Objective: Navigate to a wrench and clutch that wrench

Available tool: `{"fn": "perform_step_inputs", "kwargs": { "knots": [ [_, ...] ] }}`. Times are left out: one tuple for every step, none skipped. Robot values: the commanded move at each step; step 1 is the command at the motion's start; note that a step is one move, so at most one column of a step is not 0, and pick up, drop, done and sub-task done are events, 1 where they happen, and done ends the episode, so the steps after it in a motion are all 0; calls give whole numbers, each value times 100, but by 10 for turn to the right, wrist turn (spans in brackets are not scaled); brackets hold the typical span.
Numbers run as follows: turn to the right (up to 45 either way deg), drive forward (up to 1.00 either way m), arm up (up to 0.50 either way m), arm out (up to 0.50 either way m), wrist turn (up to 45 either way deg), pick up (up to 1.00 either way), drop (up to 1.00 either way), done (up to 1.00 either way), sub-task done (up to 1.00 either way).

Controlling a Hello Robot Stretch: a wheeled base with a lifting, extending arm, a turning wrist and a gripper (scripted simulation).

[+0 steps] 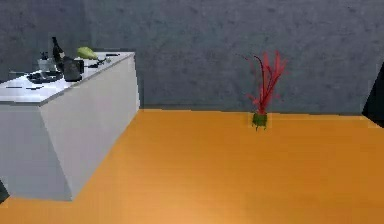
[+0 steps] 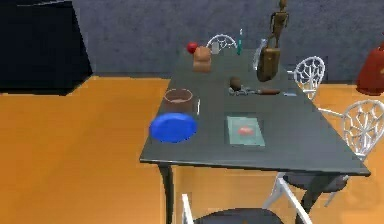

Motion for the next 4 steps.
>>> {"fn": "perform_step_inputs", "kwargs": {
  "knots": [
    [450,0,0,0,0,0,0,0,0],
    [90,0,0,0,0,0,0,0,0],
    [0,70,0,0,0,0,0,0,0],
    [390,0,0,0,0,0,0,0,0]
  ]
}}
